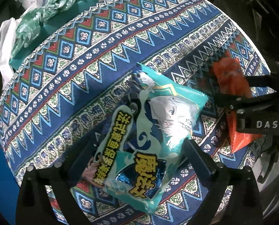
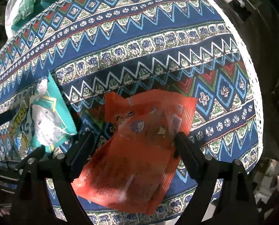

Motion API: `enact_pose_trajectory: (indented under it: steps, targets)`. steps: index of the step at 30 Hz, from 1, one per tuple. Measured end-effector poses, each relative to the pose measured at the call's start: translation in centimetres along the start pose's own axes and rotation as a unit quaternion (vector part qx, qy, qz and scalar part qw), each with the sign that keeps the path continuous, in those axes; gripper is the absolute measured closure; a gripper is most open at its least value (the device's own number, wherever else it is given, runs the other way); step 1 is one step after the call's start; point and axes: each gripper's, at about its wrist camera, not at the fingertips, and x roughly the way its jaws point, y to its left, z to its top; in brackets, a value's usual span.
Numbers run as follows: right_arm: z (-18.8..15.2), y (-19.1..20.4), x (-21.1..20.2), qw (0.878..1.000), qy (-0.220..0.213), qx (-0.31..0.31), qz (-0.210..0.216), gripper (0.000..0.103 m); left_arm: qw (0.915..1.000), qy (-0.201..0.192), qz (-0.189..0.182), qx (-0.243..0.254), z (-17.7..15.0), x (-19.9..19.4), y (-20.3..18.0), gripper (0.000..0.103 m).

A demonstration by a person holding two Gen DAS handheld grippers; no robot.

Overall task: Organize snacks
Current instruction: 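Grasp the teal snack bag with left tool while right tool grasps red bag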

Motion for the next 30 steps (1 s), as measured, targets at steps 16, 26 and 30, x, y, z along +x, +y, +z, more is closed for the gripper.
enact_pose_trajectory:
  steps: [16,26,30]
  targets:
    - [-0.5,1.6,-0.4,0.999,-0.02,-0.025,0.012,0.041,0.9998,-0.005,-0.004,-0.019,-2.0,1.8,-0.4,0.036]
    - [-0.2,3.6,-2.5,0.996,-0.043,-0.044,0.064,0.056,0.9973,-0.031,0.031,-0.058,-3.1,-0.6,0.0,0.036]
    - [0.0,4.3,-3.8,0.995,-0.055,-0.05,0.067,0.058,0.9954,-0.046,0.025,-0.08,-3.8,-2.6,0.2,0.036]
